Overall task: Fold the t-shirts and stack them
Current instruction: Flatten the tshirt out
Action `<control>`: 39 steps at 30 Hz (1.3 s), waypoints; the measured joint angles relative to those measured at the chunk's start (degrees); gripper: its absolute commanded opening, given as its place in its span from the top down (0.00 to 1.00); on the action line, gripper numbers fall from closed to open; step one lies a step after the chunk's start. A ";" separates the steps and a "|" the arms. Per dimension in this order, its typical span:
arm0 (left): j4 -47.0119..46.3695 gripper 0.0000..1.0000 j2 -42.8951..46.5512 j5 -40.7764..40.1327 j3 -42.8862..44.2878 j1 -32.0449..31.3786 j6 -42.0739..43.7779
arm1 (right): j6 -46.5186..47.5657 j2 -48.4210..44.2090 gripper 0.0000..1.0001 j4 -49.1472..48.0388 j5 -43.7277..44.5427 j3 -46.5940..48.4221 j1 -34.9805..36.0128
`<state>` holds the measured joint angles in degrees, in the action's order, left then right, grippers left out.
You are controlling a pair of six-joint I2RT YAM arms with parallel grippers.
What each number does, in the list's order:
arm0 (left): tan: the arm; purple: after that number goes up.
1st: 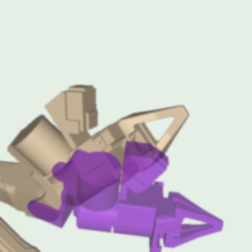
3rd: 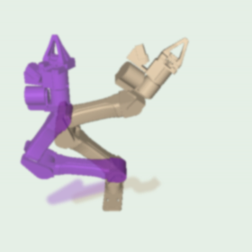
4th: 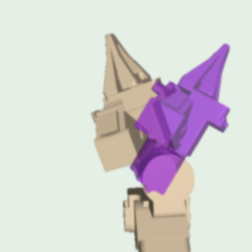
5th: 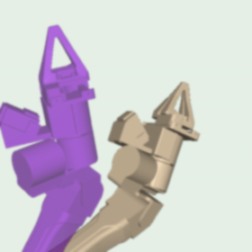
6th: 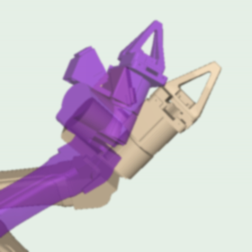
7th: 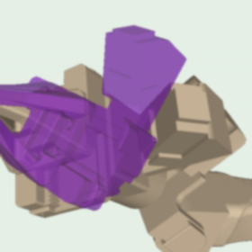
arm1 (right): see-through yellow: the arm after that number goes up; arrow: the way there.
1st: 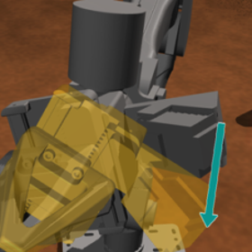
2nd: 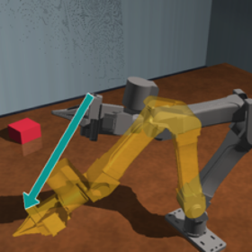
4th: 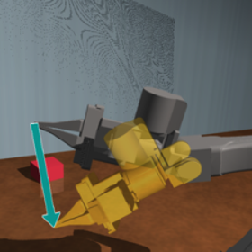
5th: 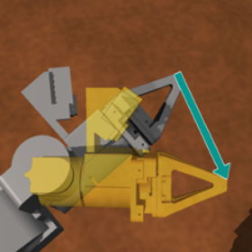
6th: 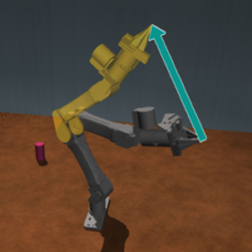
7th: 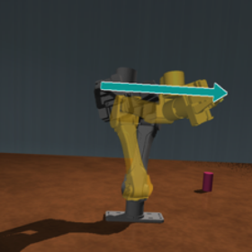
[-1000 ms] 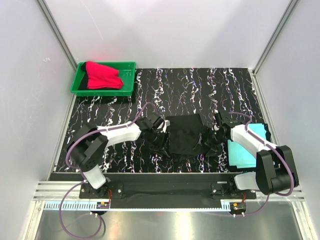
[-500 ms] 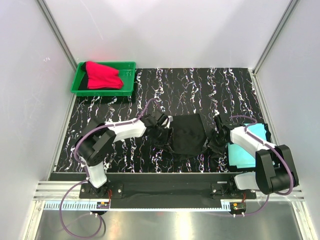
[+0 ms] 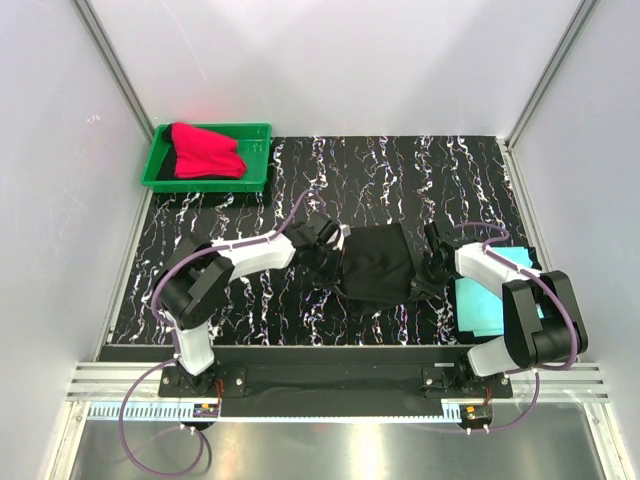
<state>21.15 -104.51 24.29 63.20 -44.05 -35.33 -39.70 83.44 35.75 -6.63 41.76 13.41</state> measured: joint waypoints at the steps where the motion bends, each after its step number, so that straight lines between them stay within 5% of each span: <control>1: 0.50 1.00 0.02 -0.11 0.74 0.15 0.59 | 0.24 0.00 1.00 -0.07 0.00 0.11 0.00; 8: 7.41 1.00 3.93 -4.00 8.00 0.55 5.40 | 4.90 -4.92 1.00 1.14 0.26 3.28 0.00; 22: 19.37 1.00 19.93 -9.79 30.16 4.07 14.03 | 16.50 -18.84 1.00 4.37 -0.09 36.22 0.02; 25: 19.56 1.00 25.00 -8.70 29.42 3.93 14.93 | 19.28 -22.95 1.00 5.66 -2.10 36.44 0.35; 31: 17.05 1.00 41.99 -6.12 14.25 3.10 12.09 | 21.31 -33.29 1.00 7.41 -12.00 36.22 2.47; 33: 15.74 0.90 46.47 -5.29 10.14 2.97 9.94 | 19.89 -34.58 1.00 7.21 -16.13 35.63 2.60; 35: 16.35 0.70 48.46 -6.14 8.13 3.02 8.63 | 18.08 -32.87 1.00 6.19 -18.75 34.62 2.60; 37: 21.18 0.68 47.84 -10.84 8.15 4.04 7.58 | 16.55 -27.76 1.00 4.46 -17.57 34.27 2.25; 39: 28.22 0.64 44.13 -15.63 9.14 8.81 6.84 | 14.47 -18.43 0.85 3.04 -15.21 36.33 1.44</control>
<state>49.36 -60.38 8.67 72.34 -35.24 -28.49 -25.23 65.01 38.79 -21.85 78.08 14.85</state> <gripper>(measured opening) 0.322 0.044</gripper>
